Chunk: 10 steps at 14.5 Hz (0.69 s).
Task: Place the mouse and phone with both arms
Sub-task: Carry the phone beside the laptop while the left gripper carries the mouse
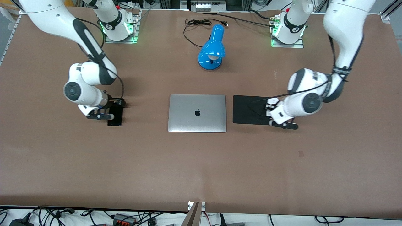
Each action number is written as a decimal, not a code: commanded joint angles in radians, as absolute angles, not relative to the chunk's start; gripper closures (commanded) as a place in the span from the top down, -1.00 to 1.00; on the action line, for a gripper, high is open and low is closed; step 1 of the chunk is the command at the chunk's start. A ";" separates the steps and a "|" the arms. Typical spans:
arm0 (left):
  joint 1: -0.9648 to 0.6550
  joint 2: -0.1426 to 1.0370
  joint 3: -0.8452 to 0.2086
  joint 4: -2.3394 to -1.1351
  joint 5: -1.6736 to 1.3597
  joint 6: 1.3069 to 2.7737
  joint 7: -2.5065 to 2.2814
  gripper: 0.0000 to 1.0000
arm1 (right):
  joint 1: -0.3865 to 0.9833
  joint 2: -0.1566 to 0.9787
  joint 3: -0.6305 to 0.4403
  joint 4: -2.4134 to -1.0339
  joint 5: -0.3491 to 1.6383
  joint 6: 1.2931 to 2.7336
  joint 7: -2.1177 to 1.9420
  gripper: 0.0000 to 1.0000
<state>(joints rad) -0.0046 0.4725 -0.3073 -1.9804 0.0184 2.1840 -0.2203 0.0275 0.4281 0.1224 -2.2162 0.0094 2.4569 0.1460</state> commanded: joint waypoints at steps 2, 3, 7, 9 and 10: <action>-0.073 0.468 -0.307 -2.046 0.153 2.272 -0.415 -0.42 | 0.165 0.417 0.126 -2.186 0.011 2.445 0.309 -0.37; -0.106 0.469 -0.307 -2.046 0.158 2.275 -0.470 -0.42 | 0.198 0.425 0.126 -2.168 0.017 2.445 0.348 -0.37; -0.150 0.508 -0.307 -2.046 0.161 2.363 -0.526 -0.38 | 0.256 0.456 0.126 -2.123 0.021 2.453 0.416 -0.37; -0.150 0.522 -0.307 -2.063 0.161 2.405 -0.528 -0.35 | 0.256 0.457 0.126 -2.115 0.023 2.454 0.416 -0.37; -0.149 0.519 -0.307 -2.063 0.160 2.405 -0.528 -0.09 | 0.256 0.457 0.126 -2.114 0.025 2.457 0.416 -0.37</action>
